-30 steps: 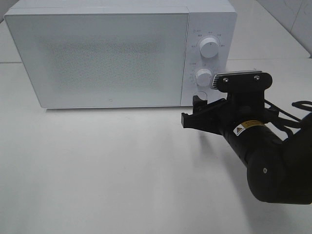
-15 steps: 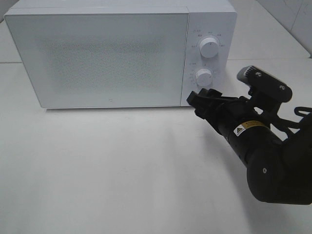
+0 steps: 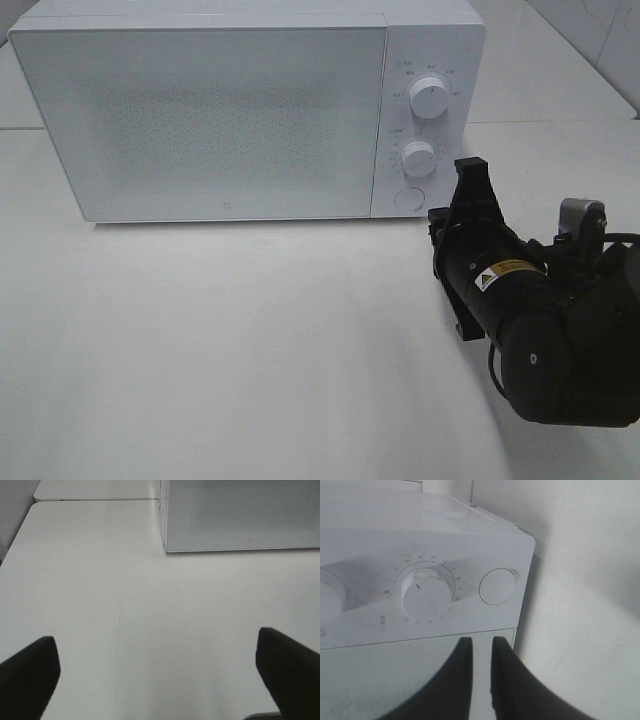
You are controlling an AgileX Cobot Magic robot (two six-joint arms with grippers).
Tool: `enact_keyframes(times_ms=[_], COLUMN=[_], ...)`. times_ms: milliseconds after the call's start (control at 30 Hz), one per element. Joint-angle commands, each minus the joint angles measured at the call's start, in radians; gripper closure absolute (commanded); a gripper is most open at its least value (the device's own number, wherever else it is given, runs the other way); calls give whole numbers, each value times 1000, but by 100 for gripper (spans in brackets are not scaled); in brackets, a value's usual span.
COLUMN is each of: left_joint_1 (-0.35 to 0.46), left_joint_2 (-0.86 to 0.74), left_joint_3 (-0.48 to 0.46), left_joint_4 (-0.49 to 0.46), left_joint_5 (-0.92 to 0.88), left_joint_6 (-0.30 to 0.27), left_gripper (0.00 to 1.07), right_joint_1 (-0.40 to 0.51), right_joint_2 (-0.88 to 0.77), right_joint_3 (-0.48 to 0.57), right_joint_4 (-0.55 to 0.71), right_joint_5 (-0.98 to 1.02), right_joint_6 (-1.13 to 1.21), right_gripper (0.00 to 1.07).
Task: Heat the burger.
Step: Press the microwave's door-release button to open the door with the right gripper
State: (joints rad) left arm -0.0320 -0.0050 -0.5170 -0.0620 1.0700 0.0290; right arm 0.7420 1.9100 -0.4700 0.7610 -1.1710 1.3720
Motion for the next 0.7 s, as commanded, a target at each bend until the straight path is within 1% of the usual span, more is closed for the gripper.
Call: enact_keyframes(times_ms=[33,100,300,367,467,533,567,700], left_joint_1=[4,4,4,4,4,4,4,4], left_joint_2=[-5,-5,-5,-5,-5,-5,-5,-5], left_joint_3=[1,1,1,1,1,1,1,1], left_joint_4=[4,4,4,4,4,4,4,4], left_joint_5=[2,2,2,2,2,2,2,2], left_joint_6=[-9,-9,-9,-9,-9,-9,-9,-9], left_gripper=[7,7,7,7,7,7,7,7], right_joint_1=[6,3,2,-13,-23,-60,-60,-109], right_joint_2=[13,23,50,74,81,93,93,93], right_joint_3=[-18,-38,-84,-108,-115,-142,-142,-188], right_joint_4=[4,19,20,16,16,14,14,14], right_joint_5=[-1,17,25,53,68,99,99,157], right_joint_6=[63,77,77,77,77,61,61,-16], right_gripper=[103,107,107,107,107,107,107,107])
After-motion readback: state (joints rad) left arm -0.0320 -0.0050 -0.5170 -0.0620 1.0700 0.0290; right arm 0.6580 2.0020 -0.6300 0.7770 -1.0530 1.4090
